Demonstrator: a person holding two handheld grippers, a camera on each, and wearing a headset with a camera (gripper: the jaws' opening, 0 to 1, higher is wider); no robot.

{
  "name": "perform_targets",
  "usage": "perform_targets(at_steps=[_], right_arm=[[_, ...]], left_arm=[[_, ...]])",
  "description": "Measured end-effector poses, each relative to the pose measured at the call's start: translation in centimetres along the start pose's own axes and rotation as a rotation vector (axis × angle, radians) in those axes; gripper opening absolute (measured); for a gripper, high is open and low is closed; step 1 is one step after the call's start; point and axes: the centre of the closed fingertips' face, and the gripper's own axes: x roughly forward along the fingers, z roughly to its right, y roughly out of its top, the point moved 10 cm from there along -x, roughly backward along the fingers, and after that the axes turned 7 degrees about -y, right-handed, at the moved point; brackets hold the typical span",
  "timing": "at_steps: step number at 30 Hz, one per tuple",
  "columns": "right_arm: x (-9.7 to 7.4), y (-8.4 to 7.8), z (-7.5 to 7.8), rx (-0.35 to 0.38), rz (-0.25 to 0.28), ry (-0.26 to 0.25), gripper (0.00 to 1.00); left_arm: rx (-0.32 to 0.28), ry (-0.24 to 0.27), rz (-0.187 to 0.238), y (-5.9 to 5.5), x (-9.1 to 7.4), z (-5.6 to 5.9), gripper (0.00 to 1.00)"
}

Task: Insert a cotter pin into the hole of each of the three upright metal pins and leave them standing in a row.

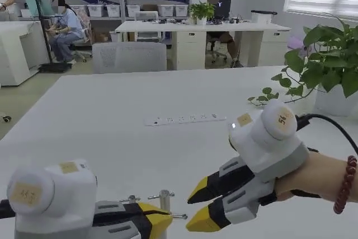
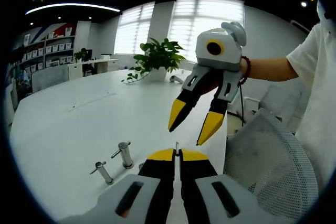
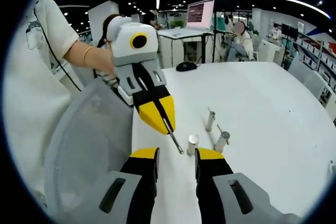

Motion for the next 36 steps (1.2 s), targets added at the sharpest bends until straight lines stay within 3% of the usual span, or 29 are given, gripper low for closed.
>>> perform_targets(at_steps=[17,22,36], right_arm=[[0.2,-1.4,-0.7,-0.043,-0.027,0.092,0.25],[0.2,-1.8,-1.0,-0.05,-0.027,0.13,0.16],[0.2,-1.9,-1.8,-0.054,-0.024,0.192,0.11]], left_arm=[[0.112,-0.079,-0.034,-0.4,0.4,0.8,0.0],[0.146,-0.119,-0.025,-0.3,0.4,1.1,0.0],[0.155,-0.175,-0.027,-0.4,0.6,1.9,0.0]])
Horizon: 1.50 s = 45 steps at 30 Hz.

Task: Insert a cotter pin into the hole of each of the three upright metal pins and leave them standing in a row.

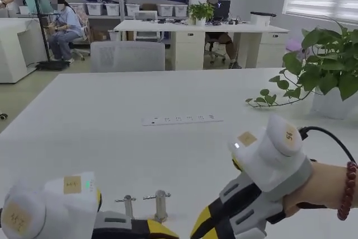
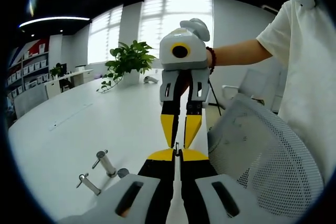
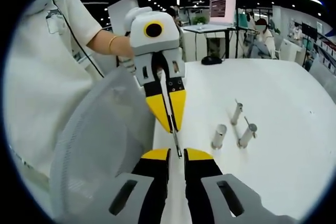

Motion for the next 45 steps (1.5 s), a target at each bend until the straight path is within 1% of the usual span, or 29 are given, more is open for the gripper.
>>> perform_targets(at_steps=[5,6,10,14,17,20,28,31,34,37,41,45], right_arm=[[0.0,0.1,-0.1,-0.013,0.003,0.004,0.07],[0.0,0.1,-0.1,-0.034,0.007,0.004,0.06],[-0.1,0.2,-0.2,-0.053,0.012,0.006,0.06],[0.0,0.4,-0.4,-0.11,0.007,0.007,0.05],[0.1,0.5,-0.5,-0.144,-0.007,0.005,0.04],[0.2,0.7,-0.5,-0.164,-0.029,-0.01,0.04],[0.2,1.2,-0.3,-0.178,-0.068,-0.035,0.03],[0.2,1.4,-0.2,-0.178,-0.081,-0.043,0.03],[0.2,1.5,0.0,-0.181,-0.096,-0.048,0.03],[0.2,1.7,0.3,-0.182,-0.124,-0.059,0.03],[0.3,1.8,0.6,-0.18,-0.155,-0.066,0.03],[0.3,1.9,1.1,-0.171,-0.183,-0.078,0.03]], left_arm=[[0.006,-0.012,0.014,0.1,0.0,0.2,0.0],[0.008,-0.015,0.016,0.2,0.0,0.2,0.0],[0.01,-0.014,0.021,0.2,-0.1,0.3,0.0],[0.015,-0.014,0.021,0.2,-0.2,0.3,0.0],[0.019,-0.016,0.019,0.2,-0.2,0.4,0.01],[0.024,-0.006,0.014,0.2,-0.2,0.4,0.01],[0.02,0.035,0.018,0.1,-0.3,0.3,0.02],[0.011,0.066,0.027,-0.1,-0.5,0.2,0.08],[0.003,0.081,0.04,-0.2,-0.7,0.2,0.15],[0.0,0.116,0.041,-0.5,-1.0,0.0,0.2],[-0.014,0.145,0.053,-0.7,-1.2,-0.3,0.26],[-0.021,0.175,0.055,-1.0,-1.4,-0.6,0.32]])
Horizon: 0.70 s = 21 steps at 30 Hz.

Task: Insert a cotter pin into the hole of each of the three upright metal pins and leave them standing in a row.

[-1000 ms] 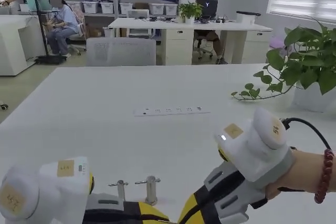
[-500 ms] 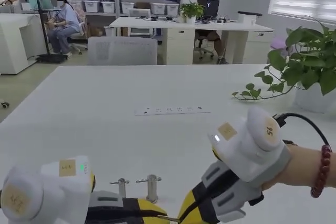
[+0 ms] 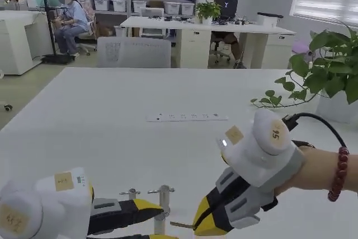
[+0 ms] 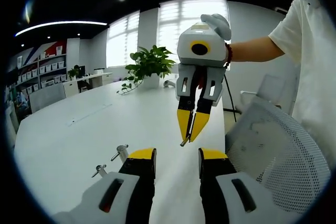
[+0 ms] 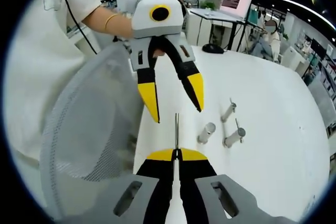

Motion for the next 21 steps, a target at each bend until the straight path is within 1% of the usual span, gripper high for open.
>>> perform_targets(at_steps=[5,7,11,16,18,21], right_arm=[[0.4,0.0,0.5,0.015,-0.037,-0.005,0.03],[0.5,0.0,0.6,0.018,-0.046,-0.007,0.03],[0.8,-0.1,0.8,0.029,-0.054,-0.017,0.03],[1.3,-0.5,1.1,0.04,-0.091,-0.028,0.03],[1.4,-0.6,1.3,0.063,-0.102,-0.033,0.03],[1.5,-0.8,1.6,0.075,-0.11,-0.037,0.03]], left_arm=[[-0.014,0.023,0.003,-0.5,-0.1,-0.7,0.34],[-0.008,0.048,-0.002,-0.7,-0.1,-1.1,0.34],[-0.016,0.064,-0.008,-1.3,0.0,-1.7,0.35],[-0.03,0.083,-0.022,-2.1,0.2,-2.5,0.35],[-0.035,0.091,-0.029,-2.3,0.4,-2.8,0.35],[-0.036,0.098,-0.036,-2.6,0.5,-3.1,0.35]])
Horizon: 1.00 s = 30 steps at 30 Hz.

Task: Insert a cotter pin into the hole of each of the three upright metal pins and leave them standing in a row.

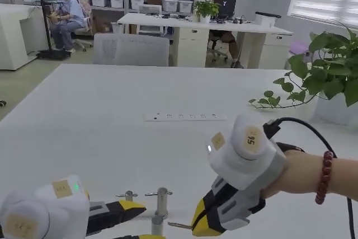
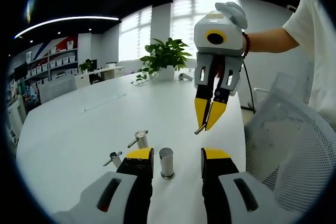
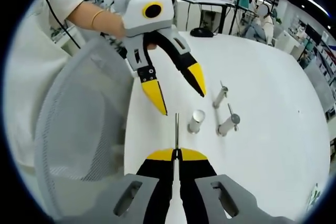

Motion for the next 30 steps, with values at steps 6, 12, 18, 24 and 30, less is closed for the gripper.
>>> perform_targets(at_steps=[6,12,18,24,30], right_arm=[[0.5,-0.2,0.7,0.018,-0.022,-0.003,0.03],[1.1,-0.3,1.2,0.029,-0.041,0.001,0.03],[1.8,-0.5,1.5,0.039,-0.06,0.007,0.03],[2.4,-0.7,1.8,0.049,-0.089,0.013,0.03],[3.0,-1.0,2.0,0.058,-0.113,0.019,0.03]], left_arm=[[-0.011,0.007,-0.02,-0.8,0.6,-0.7,0.34],[-0.008,0.007,-0.039,-1.4,1.3,-1.3,0.31],[-0.015,0.0,-0.047,-2.0,2.0,-1.8,0.29],[-0.024,-0.008,-0.052,-2.4,2.5,-2.1,0.28],[-0.04,-0.022,-0.05,-2.6,3.1,-2.3,0.26]])
